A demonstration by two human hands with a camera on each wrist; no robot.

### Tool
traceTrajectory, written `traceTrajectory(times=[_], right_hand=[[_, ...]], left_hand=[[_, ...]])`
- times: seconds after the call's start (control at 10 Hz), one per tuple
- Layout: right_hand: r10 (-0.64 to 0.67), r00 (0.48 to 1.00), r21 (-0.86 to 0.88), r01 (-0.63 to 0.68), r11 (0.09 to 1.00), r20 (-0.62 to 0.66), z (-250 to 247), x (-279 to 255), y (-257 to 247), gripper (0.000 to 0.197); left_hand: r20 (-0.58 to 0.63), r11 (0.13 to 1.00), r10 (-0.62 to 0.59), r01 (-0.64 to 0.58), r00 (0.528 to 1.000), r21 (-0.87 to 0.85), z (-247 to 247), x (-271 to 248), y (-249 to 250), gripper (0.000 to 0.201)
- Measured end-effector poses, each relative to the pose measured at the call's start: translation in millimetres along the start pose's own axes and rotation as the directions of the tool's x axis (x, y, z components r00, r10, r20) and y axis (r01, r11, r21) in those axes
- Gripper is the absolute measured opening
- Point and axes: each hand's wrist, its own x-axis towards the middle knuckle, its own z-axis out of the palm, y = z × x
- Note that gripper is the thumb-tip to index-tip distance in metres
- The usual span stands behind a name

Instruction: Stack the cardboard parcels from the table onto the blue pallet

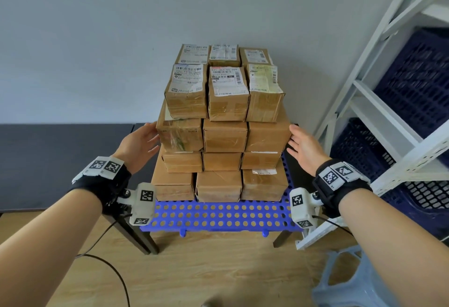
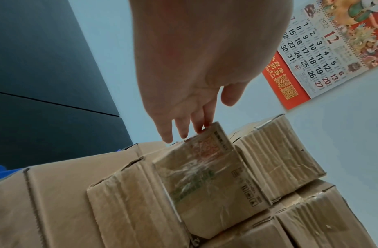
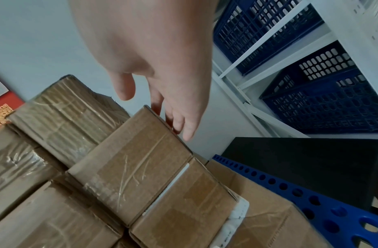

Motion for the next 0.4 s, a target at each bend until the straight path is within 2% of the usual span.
traceTrajectory(times=[0.1,0.3,0.4], right_hand=[[-0.026,1.000,-0.003,0.026,1.000,-0.011,1,1,-9,0.051],[-0.101,0.995,-0.007,0.101,0.995,0.010,4,-4,-27,0.049],[-0.115,0.993,-0.026,0.115,0.993,0.009,0,-9,-31,0.051]], left_hand=[[-0.035,1.000,0.024,-0.024,0.999,-0.004,-3,3,12,0.047],[-0.026,0.992,0.102,-0.100,0.994,0.079,-10,5,31,0.049],[0.003,0.997,0.068,-0.068,0.998,0.042,-10,-4,34,0.050]])
